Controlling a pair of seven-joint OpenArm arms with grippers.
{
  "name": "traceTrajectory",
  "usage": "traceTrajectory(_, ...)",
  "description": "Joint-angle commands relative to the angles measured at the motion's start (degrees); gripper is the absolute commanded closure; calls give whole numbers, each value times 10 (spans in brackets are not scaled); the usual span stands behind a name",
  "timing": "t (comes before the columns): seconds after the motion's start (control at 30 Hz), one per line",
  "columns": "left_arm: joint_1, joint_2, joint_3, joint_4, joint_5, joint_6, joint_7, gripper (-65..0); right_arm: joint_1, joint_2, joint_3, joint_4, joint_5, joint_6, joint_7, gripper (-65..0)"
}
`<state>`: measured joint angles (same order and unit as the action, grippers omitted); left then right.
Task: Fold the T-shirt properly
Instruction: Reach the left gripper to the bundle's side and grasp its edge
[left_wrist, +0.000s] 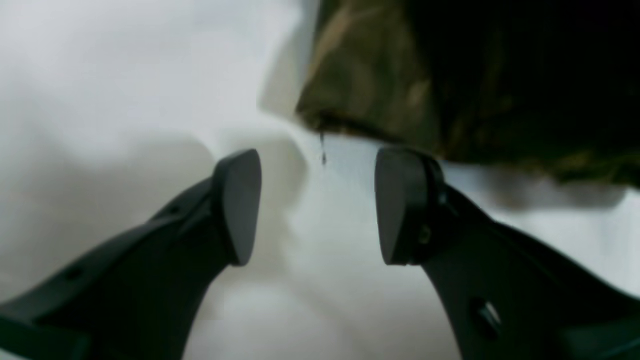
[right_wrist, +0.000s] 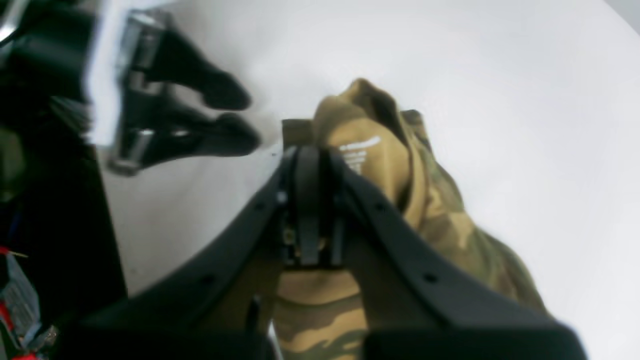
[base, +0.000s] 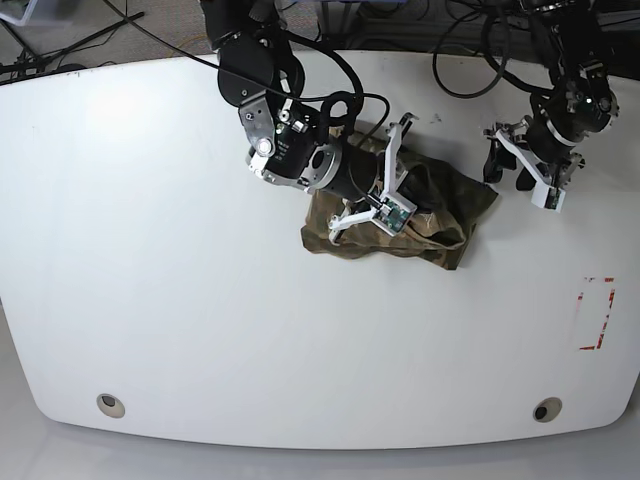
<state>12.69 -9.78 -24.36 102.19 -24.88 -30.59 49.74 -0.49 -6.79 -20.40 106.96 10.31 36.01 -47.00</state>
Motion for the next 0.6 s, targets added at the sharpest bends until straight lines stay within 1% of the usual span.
traceTrajectory(0.0, -24, -11, -7, 8, -2, 4, -19, -335, 10, -6, 0, 5, 7, 0, 16, 0)
traceTrajectory(0.07, -42, -9, -7, -5, 15, 18, -20, -335, 7, -6, 0, 5, 7, 1, 16, 0)
traceTrajectory(0.13, -61, -9, -7, -21, 22, 24, -22, -335, 6, -6, 0, 4, 7, 1, 16, 0)
traceTrajectory(0.3, -134, -9, -15, -121, 37, 24, -22, -333, 0, -6, 0, 6, 7, 1, 16, 0)
traceTrajectory(0.4, -167, -9, -14, -188, 37, 15, -22, -326, -3, -6, 1, 8, 7, 1, 16, 0)
traceTrajectory(0.5, -189, -8, -14, -232, 37, 0, -23, -242, -3, -6, 1, 8, 7, 1, 16, 0)
traceTrajectory(0.57, -201, -7, -14, -254, 37, -15, -23, -138, -3, -6, 1, 7, 7, 1, 16, 0)
